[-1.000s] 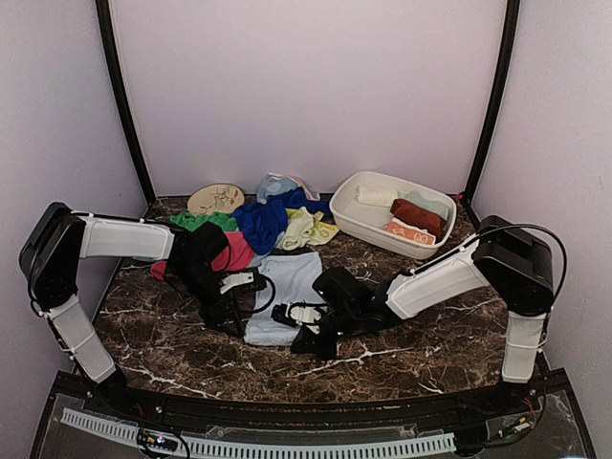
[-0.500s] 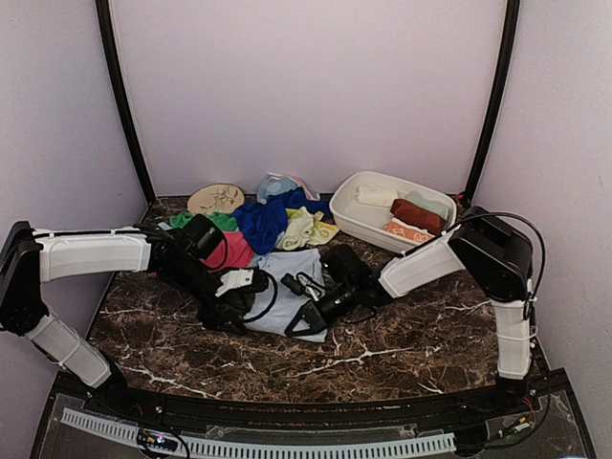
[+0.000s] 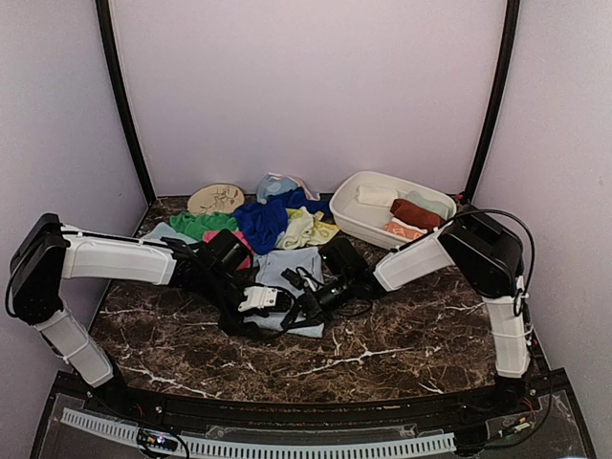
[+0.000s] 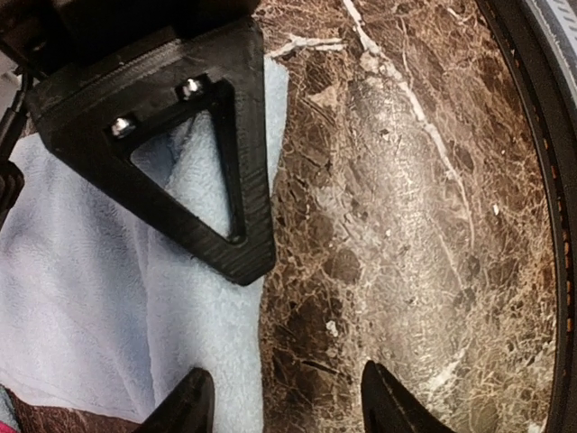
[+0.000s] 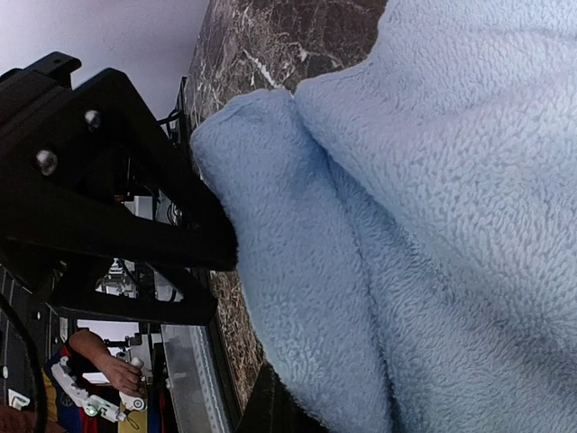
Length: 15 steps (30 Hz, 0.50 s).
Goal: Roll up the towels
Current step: Roll the towel at the center of the board.
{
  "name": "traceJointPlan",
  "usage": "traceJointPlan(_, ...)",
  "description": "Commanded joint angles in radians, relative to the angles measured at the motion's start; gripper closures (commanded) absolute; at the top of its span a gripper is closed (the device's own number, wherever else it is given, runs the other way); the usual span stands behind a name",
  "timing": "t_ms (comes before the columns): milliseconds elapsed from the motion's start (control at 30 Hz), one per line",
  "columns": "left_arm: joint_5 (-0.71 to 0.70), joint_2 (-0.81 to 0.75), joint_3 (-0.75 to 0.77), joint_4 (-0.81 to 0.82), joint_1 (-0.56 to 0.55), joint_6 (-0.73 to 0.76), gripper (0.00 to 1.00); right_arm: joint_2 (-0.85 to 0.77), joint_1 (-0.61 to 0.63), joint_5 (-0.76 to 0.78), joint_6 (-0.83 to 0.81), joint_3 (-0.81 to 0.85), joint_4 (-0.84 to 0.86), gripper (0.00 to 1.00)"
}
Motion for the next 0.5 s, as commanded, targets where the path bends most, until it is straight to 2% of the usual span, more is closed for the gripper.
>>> traceJointPlan(0,-0.031,0.045,0.008,0.008,-0.001,0.035,0.46,0.027,-0.020,-0.016,0.037,0.035,-0.008,1.00)
traceJointPlan(67,-0.025,0.056,0.000,0.010,-0.002,0.032,0.50,0.027,-0.023,-0.017,0.056,0.036,0.006,1.00)
traceJointPlan(300,-0.108,0.106,-0.016,0.063,0.000,0.016,0.48,0.027,-0.024,-0.027,0.075,0.021,0.028,0.98)
traceJointPlan(467,-0.113,0.112,-0.008,0.069,0.000,0.003,0.50,0.029,-0.025,-0.028,0.062,0.027,0.003,0.98)
